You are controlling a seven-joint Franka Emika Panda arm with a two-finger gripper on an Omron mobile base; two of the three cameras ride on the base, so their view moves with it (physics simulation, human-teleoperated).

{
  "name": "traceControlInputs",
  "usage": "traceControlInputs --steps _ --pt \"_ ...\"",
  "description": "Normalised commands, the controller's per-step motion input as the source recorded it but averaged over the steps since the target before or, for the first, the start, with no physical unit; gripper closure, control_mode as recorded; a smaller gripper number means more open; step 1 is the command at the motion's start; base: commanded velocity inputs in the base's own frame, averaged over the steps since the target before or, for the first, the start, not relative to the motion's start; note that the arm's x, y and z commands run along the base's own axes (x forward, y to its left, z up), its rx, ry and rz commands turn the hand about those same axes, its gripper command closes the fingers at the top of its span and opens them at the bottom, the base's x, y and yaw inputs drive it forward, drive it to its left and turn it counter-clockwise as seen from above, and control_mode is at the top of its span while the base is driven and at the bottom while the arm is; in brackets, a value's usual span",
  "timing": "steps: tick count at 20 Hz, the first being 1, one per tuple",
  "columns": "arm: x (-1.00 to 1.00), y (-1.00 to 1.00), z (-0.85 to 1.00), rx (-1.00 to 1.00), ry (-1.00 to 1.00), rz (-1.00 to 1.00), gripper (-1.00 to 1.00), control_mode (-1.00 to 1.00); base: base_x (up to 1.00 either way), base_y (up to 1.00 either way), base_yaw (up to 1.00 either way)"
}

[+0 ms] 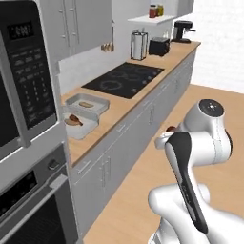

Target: Place one sweet potato and one chicken drumstick in each tupperware on the nearby counter, to pack two identical lunches.

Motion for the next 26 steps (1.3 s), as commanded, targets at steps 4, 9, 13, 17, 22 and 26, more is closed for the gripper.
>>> traceControlInputs --steps 4,9,13,17,22,26 --pt "0.0 0.0 0.0 0.0 0.0 0.0 1.0 1.0 1.0 0.0 0.5" --pt "0.0 0.0 0.0 0.0 0.0 0.0 1.0 1.0 1.0 -0.06 0.47" --pt "0.0 0.0 0.0 0.0 0.0 0.0 1.0 1.0 1.0 -0.3 0.34" --pt "0.0 0.0 0.0 0.0 0.0 0.0 1.0 1.0 1.0 -0.49 0.3" --pt "0.0 0.0 0.0 0.0 0.0 0.0 1.0 1.0 1.0 -0.33 0.4" --pt "0.0 0.0 0.0 0.0 0.0 0.0 1.0 1.0 1.0 -0.07 0.48"
